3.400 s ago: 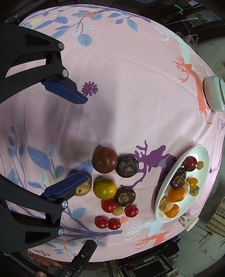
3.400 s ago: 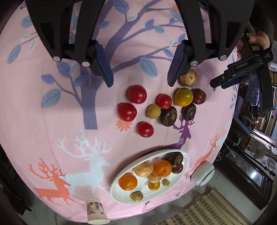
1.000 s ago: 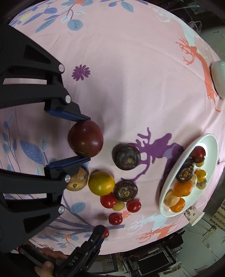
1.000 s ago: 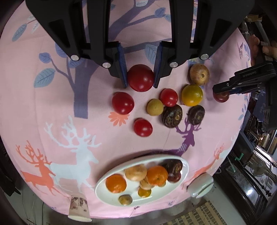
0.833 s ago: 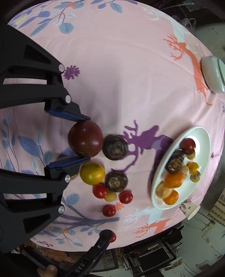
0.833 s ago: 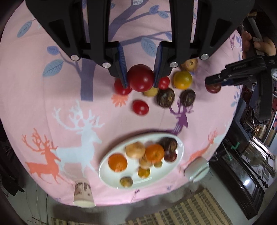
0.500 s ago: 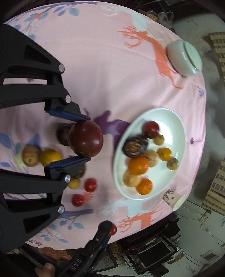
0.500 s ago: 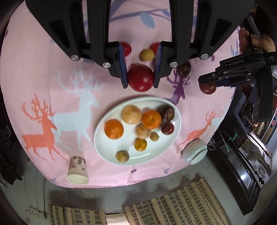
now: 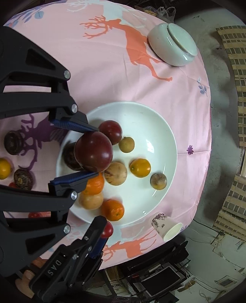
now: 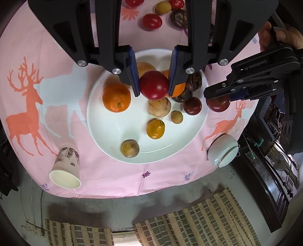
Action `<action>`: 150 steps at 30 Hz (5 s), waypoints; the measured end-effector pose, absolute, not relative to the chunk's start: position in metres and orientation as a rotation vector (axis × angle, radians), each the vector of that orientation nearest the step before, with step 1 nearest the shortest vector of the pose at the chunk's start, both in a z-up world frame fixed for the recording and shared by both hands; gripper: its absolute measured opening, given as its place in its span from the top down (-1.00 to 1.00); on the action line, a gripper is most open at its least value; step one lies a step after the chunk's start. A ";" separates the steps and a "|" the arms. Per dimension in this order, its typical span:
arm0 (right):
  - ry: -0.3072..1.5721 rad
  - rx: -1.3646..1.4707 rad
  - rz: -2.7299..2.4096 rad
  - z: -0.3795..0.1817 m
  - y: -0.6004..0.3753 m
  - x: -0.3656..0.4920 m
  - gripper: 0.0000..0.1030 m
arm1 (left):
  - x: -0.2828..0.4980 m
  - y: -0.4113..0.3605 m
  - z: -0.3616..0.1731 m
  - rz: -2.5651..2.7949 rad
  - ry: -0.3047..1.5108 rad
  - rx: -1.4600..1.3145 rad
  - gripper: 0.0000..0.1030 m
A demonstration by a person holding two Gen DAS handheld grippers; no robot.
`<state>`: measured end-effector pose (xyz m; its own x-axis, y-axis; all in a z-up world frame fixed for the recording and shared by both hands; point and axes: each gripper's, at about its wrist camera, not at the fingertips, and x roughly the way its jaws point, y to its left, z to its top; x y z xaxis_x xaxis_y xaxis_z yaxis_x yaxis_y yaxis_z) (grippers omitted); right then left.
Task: Organize fruits
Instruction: 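Carry both tomatoes onto the white plate and open both tools, then withdraw both tools from the plate toward the remaining fruits, then grasp the brown round fruit with left tool while right tool approaches yellow tomato, then lift the brown fruit with left tool while right tool carries yellow tomato to plate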
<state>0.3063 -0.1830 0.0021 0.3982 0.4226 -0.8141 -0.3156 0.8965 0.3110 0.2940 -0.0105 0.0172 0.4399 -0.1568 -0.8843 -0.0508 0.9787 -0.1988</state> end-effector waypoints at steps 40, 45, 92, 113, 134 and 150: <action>1.214 0.156 0.399 -0.014 -0.247 0.132 -0.39 | 0.094 -0.023 -0.019 0.086 1.304 -0.198 -0.70; 1.241 0.147 0.402 -0.015 -0.253 0.119 -0.39 | 0.089 -0.038 -0.020 0.049 1.288 -0.203 -0.70; 1.321 0.035 0.576 -0.041 -0.129 0.122 -0.22 | 0.065 0.015 -0.041 0.072 1.283 -0.198 0.24; 1.258 0.021 0.521 -0.025 -0.137 0.134 0.24 | 0.070 0.027 -0.032 0.051 1.249 -0.197 0.24; 1.084 0.088 0.441 0.028 -0.198 0.238 0.24 | 0.207 -0.018 0.037 -0.048 1.086 -0.109 0.24; 1.087 0.136 0.434 -0.004 -0.182 0.319 0.22 | 0.309 -0.030 0.023 -0.045 1.069 -0.113 0.23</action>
<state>0.3187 -0.1820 -0.0041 0.3902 0.4063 -0.8262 -0.2748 0.9078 0.3167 0.3089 -0.0304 0.0229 0.4806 -0.0916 -0.8722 -0.0180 0.9933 -0.1142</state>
